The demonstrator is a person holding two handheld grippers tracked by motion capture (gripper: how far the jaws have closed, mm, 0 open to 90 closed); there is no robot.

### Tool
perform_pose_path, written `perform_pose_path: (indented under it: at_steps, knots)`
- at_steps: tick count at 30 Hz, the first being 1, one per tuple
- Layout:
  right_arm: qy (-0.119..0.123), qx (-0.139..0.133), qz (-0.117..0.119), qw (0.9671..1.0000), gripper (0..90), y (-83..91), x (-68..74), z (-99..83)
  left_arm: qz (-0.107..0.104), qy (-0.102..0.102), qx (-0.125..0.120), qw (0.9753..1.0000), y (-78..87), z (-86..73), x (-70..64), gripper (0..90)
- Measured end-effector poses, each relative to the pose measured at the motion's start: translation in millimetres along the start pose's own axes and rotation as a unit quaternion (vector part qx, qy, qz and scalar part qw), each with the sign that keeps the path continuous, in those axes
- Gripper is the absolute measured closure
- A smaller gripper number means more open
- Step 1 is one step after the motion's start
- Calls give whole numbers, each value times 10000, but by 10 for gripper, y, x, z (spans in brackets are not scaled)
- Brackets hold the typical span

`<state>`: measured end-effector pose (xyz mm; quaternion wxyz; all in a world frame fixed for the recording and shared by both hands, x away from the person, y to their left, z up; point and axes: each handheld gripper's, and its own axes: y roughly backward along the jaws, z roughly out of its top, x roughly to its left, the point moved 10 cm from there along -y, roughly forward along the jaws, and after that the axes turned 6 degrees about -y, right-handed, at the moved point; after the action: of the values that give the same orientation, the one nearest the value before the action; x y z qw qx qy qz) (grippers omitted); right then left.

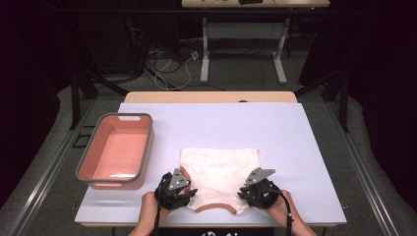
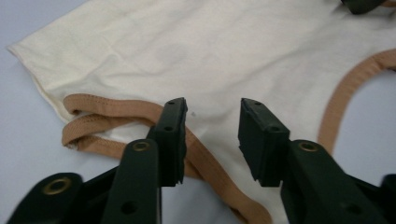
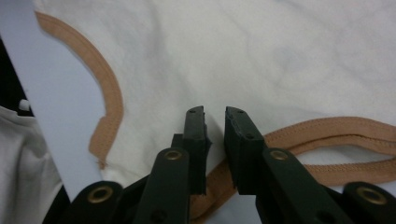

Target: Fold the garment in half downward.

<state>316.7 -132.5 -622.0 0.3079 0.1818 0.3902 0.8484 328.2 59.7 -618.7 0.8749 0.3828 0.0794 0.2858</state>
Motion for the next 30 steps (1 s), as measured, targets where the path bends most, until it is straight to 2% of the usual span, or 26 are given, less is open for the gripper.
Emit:
perform_pose_path:
  at_steps: [1,3,7,10,13,14,15,17,20,21,25,30]
  knots:
    - [-2,85,-39,10000,825,-11,-11,-22,19,14,51,10000,-36,-15,8,659]
    - [-5,86,-20,10000,845,-26,-32,-33,-41,-15,133,9999,-78,-48,3,698]
    - [-64,157,-71,9998,872,-11,-61,-51,14,-60,245,9997,-48,-84,12,736]
    - [-84,164,-101,9998,880,-6,-71,-55,29,56,304,9995,-8,-131,34,747]
    - [-54,197,-156,9997,880,4,-73,-61,-55,221,249,9994,11,-154,39,747]
    - [-40,197,-154,9997,875,3,-73,-61,-84,209,233,9995,15,-159,44,748]
    - [-29,204,-128,9997,847,4,-67,-60,-92,212,225,9995,16,-158,45,746]
    - [33,208,2,9998,732,11,-37,-57,-57,158,240,9996,26,-156,48,727]
    - [99,175,119,9997,577,42,-15,-42,-26,129,303,9995,55,-168,62,610]
    - [51,159,88,9998,519,48,-22,-37,3,138,311,9994,67,-172,68,552]
    - [-66,87,-1,9999,334,79,-91,-17,98,120,304,9994,122,-179,97,415]
    - [-205,-96,-76,9997,222,125,-197,19,208,93,227,9995,166,-161,134,318]
